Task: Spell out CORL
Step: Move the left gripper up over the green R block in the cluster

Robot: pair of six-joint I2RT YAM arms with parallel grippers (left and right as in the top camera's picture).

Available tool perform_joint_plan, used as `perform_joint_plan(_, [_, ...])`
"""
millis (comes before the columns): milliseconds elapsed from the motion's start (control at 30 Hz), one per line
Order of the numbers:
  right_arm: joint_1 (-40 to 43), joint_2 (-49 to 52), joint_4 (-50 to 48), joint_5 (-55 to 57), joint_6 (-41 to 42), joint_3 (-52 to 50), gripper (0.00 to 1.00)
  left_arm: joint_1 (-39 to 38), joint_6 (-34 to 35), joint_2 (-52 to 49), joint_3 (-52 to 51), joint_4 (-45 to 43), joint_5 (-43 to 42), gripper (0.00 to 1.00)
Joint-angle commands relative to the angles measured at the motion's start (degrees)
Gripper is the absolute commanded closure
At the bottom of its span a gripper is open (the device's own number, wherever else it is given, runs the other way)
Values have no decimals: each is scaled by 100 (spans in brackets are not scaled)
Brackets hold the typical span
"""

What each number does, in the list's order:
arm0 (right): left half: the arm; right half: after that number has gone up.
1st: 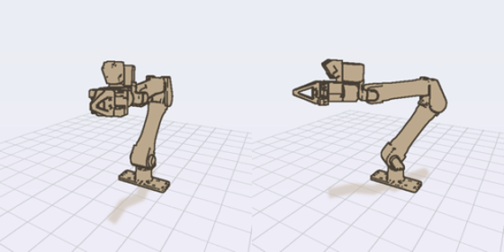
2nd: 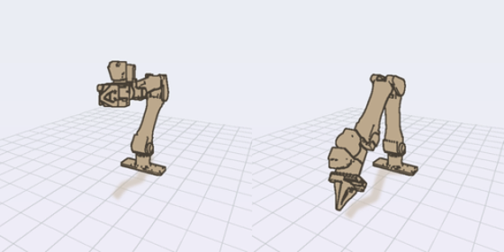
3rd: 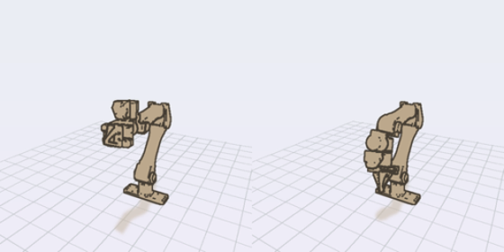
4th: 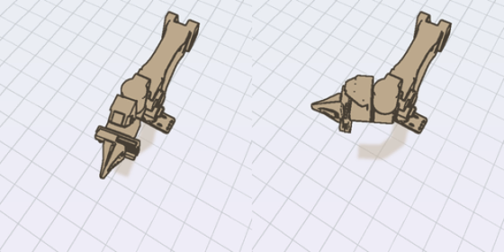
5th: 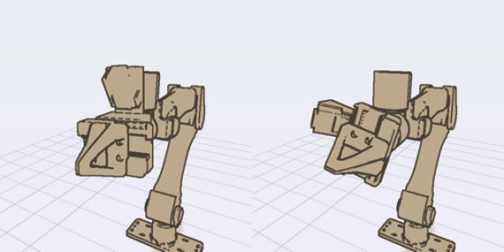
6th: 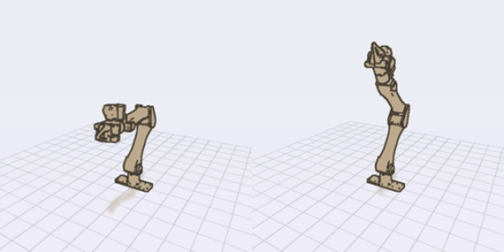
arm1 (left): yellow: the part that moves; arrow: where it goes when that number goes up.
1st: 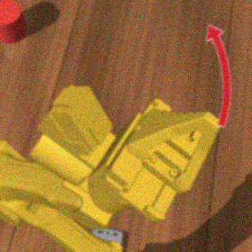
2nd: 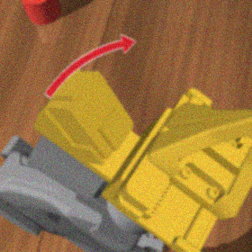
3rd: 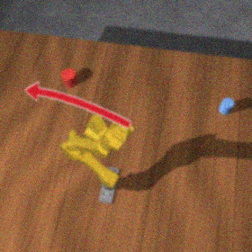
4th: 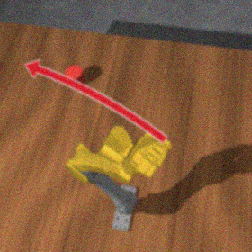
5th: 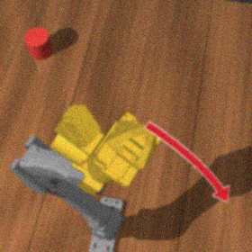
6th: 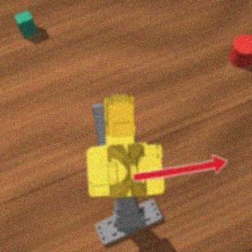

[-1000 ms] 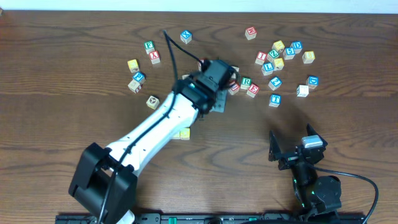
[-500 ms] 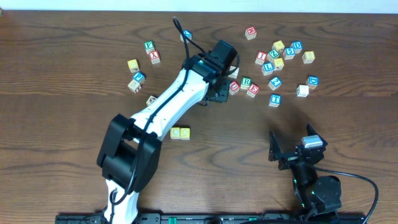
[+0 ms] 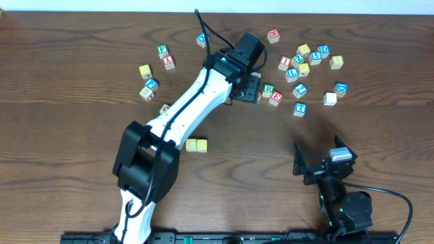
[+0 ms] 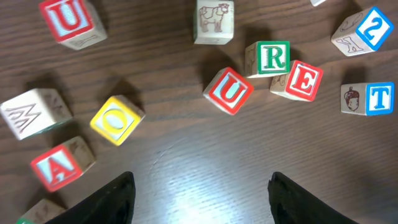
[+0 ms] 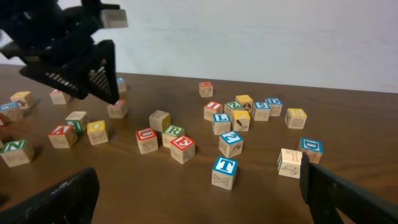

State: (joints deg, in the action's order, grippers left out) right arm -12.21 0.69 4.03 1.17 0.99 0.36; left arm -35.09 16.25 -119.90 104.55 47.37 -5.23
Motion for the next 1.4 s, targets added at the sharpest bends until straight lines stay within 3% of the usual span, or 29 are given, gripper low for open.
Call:
perform_joint_plan(0, [39,-31,26,-26,-42,-4,1,-63,-144,-297,221,15,-103,32])
perform_joint_plan(400, [39,-31,26,-26,-42,-4,1,-374,-251,-723,507,-68,-52,31])
perform_joint_plan(1367, [39,-31,26,-26,-42,-4,1,-507,-273,-1285,520,-1779,-57,30])
